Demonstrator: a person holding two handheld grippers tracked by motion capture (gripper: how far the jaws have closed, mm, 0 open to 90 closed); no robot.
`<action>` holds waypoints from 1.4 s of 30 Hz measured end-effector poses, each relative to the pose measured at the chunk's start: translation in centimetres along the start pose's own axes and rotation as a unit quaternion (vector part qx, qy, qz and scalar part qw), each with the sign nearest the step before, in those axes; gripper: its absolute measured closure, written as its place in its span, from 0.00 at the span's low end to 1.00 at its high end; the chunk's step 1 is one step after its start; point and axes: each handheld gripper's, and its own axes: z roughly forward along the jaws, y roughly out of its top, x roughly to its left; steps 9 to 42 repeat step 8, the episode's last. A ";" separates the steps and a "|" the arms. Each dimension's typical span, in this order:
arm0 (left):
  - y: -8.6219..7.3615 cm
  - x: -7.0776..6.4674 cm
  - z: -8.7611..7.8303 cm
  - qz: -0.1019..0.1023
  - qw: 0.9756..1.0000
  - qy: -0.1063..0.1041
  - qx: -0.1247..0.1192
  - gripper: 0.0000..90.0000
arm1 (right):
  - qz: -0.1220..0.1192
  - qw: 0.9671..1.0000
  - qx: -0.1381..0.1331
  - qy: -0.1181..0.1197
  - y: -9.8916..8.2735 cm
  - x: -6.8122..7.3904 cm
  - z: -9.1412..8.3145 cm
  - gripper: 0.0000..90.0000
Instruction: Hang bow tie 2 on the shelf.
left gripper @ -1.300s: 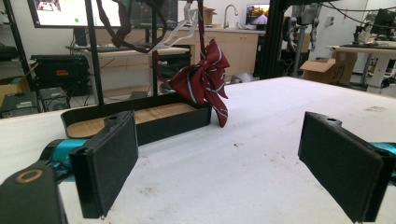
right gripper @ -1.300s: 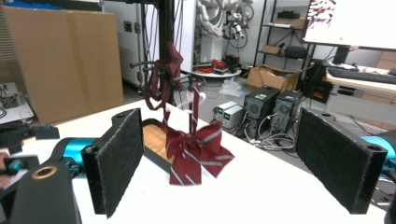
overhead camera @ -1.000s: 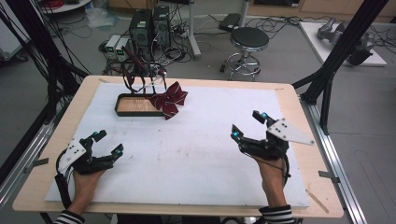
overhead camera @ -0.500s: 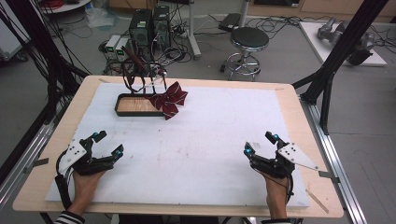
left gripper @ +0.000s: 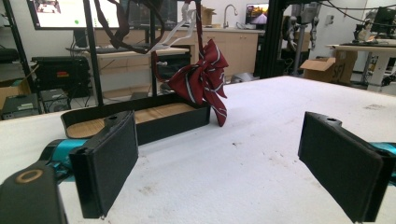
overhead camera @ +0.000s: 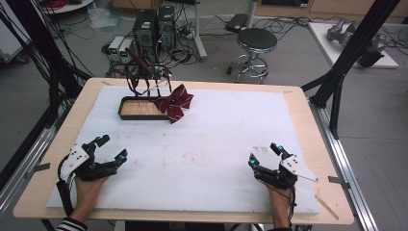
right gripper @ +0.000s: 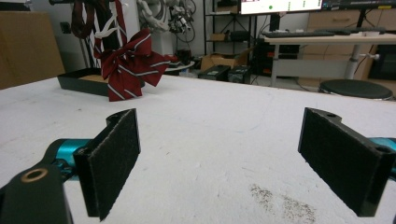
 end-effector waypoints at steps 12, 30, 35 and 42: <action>0.0 0.0 0.1 0.002 1.000 -0.001 0.003 0.14 | -0.018 1.000 -0.007 0.000 -0.3 0.4 -0.1 0.13; 0.0 0.0 0.1 0.002 1.000 -0.001 0.003 0.14 | -0.018 1.000 -0.007 0.000 -0.3 0.4 -0.1 0.13; 0.0 0.0 0.1 0.002 1.000 -0.001 0.003 0.14 | -0.018 1.000 -0.007 0.000 -0.3 0.4 -0.1 0.13; 0.0 0.0 0.1 0.002 1.000 -0.001 0.003 0.14 | -0.018 1.000 -0.007 0.000 -0.3 0.4 -0.1 0.13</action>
